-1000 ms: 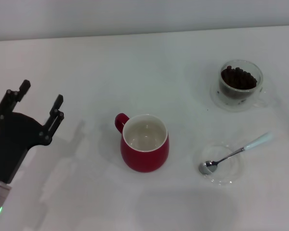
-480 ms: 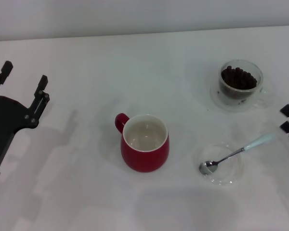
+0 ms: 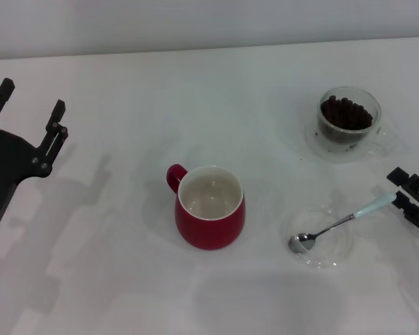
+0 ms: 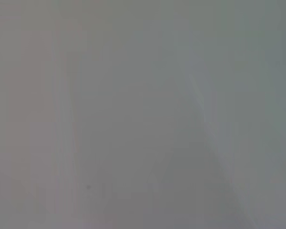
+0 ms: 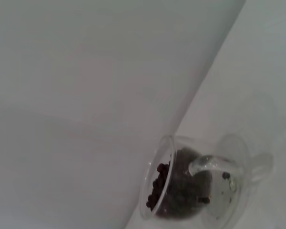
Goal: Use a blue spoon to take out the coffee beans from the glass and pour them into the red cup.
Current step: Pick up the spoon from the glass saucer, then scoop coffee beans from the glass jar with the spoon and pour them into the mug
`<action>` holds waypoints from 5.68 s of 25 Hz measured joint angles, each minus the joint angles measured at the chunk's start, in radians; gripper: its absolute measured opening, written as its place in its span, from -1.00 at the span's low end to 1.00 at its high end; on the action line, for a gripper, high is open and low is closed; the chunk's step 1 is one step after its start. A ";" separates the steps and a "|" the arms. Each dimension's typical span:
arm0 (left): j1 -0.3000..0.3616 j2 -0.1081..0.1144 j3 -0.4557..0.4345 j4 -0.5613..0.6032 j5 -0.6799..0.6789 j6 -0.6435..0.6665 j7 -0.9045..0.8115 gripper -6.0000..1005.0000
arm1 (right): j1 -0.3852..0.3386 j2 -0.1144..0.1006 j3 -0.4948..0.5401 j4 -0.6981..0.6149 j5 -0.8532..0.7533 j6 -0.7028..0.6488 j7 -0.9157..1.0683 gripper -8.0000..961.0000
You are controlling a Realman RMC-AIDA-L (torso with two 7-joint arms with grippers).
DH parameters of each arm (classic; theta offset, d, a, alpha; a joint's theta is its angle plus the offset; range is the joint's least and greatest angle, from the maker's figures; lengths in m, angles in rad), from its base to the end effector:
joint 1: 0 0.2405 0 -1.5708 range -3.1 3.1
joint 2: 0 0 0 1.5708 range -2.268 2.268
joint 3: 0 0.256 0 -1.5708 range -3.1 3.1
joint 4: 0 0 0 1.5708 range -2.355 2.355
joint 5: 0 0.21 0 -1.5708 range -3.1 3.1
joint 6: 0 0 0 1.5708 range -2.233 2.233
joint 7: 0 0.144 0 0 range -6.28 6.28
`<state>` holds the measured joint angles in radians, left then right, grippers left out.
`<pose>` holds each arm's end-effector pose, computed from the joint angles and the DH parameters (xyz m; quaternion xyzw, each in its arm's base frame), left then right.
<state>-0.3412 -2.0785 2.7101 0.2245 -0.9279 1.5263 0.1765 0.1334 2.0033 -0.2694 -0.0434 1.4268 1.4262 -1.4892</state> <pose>-0.2823 0.2699 -0.0401 -0.7534 -0.0040 -0.3309 0.5681 0.4011 0.1882 -0.0070 -0.5058 0.6733 0.4783 0.2492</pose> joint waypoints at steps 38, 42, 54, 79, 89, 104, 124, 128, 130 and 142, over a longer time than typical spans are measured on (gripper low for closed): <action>-0.027 -0.003 -0.012 -0.010 0.000 -0.012 0.000 0.35 | 0.008 0.003 -0.058 0.016 -0.011 0.043 -0.043 0.07; -0.025 -0.003 -0.012 -0.010 0.000 -0.012 0.000 0.35 | 0.010 0.003 -0.064 0.016 -0.011 0.043 -0.049 0.03; -0.022 -0.003 -0.012 -0.010 0.000 -0.009 0.000 0.34 | 0.009 0.003 -0.068 0.016 -0.011 0.043 -0.054 -0.17; -0.017 -0.003 -0.012 -0.022 0.000 -0.007 0.000 0.34 | 0.022 0.006 -0.053 0.023 0.001 0.030 -0.088 -0.63; -0.014 -0.003 -0.012 -0.022 0.000 -0.005 0.000 0.34 | 0.031 0.005 -0.051 0.010 0.014 0.066 -0.104 -0.68; -0.013 -0.004 -0.012 -0.020 -0.002 -0.004 0.001 0.34 | 0.052 -0.005 0.054 -0.228 0.020 0.215 -0.094 -0.68; 0.048 -0.008 -0.012 0.001 -0.002 -0.006 -0.002 0.34 | 0.235 -0.033 0.053 -0.361 0.037 0.045 -0.243 -0.68; 0.064 -0.008 -0.012 0.013 -0.010 -0.005 0.000 0.34 | 0.240 -0.028 0.047 -0.378 0.033 0.030 -0.289 -0.68; 0.068 -0.007 -0.012 0.015 -0.013 -0.005 0.001 0.34 | 0.239 -0.027 0.039 -0.383 0.033 0.034 -0.315 -0.68; 0.067 -0.005 -0.012 0.014 -0.014 -0.003 0.002 0.34 | 0.224 -0.022 0.011 -0.386 0.030 0.045 -0.482 -0.68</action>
<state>-0.2742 -2.0840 2.6979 0.2383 -0.9419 1.5233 0.1780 0.3579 1.9815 -0.2588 -0.4295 1.4573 1.4711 -1.9712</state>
